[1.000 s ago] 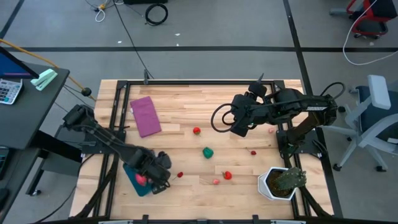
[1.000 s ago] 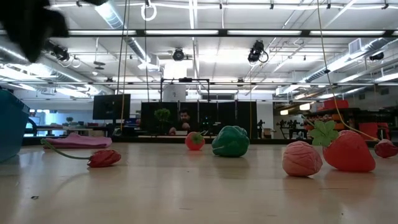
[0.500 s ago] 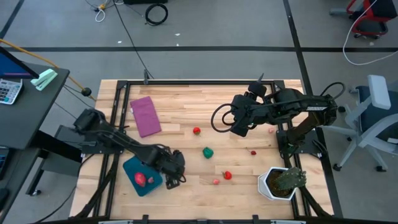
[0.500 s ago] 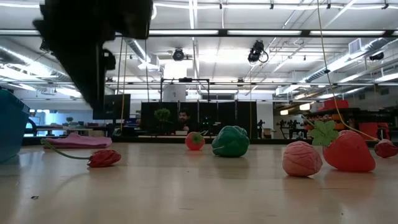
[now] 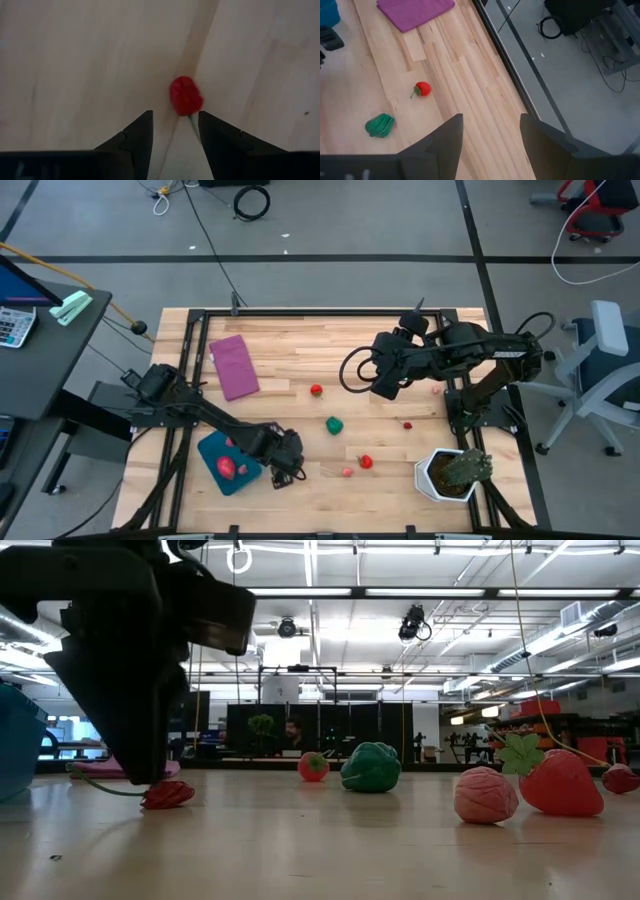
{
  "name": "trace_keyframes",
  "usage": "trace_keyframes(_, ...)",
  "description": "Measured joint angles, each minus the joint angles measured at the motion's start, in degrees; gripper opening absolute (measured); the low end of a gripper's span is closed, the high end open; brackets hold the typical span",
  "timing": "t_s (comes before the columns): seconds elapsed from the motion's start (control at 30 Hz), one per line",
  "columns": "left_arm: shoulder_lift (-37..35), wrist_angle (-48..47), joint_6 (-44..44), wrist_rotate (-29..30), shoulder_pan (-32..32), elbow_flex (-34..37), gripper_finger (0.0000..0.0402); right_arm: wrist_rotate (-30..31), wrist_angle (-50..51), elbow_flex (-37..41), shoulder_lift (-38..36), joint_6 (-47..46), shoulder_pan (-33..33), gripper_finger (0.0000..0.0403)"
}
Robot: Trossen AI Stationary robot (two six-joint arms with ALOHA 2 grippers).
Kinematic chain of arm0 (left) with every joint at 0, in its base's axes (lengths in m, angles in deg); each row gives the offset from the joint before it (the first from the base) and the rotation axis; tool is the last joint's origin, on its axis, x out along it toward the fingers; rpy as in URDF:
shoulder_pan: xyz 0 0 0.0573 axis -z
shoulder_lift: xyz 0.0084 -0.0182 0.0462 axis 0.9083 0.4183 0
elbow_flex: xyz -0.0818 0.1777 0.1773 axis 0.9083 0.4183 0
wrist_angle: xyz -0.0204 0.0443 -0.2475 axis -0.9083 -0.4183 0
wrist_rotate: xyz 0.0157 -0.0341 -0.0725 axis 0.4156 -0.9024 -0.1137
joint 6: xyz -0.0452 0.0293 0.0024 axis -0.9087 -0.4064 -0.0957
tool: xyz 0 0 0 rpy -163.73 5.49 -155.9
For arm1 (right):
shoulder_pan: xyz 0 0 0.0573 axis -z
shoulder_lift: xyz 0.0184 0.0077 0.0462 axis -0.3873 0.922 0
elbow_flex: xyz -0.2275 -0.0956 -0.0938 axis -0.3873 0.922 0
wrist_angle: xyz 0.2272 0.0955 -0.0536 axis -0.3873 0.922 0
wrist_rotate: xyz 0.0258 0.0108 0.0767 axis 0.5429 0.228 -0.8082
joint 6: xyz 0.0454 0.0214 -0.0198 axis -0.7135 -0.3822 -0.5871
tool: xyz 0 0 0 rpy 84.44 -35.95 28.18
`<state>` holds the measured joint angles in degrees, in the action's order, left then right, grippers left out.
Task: Pick and placing Produce into tupperware
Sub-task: Put the cherry into the blue bin
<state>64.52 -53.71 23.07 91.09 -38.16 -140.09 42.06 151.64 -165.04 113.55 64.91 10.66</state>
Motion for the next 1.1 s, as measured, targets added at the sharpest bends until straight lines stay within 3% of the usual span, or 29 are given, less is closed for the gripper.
trace_keyframes(0.5, 3.02, 4.18, 1.33, 1.52, -0.22, -0.15, 0.0148, 0.0, -0.19, 0.01, 0.0, -0.04, -0.02, 0.0205)
trace_keyframes(0.63, 3.47, 4.27, 3.07, 2.1, -0.22, -0.22, 0.0115, 0.0, -0.46, 0.02, 0.0, -0.04, -0.02, 0.0205)
trace_keyframes(0.77, 2.72, 3.38, 4.77, 1.6, -0.17, -0.72, 0.0054, 0.02, -0.69, 0.02, 0.0, -0.04, -0.02, 0.0205)
trace_keyframes(0.87, 1.77, 0.74, 4.95, 1.44, -0.09, -1.63, 0.0015, 0.02, -0.72, 0.02, 0.0, -0.04, -0.01, 0.0205)
trace_keyframes(1.1, -2.03, -12.4, 4.91, 1.55, 1.62, -5.93, 0.0023, 0.0, -0.87, 0.02, 0.0, -0.04, -0.02, 0.0205)
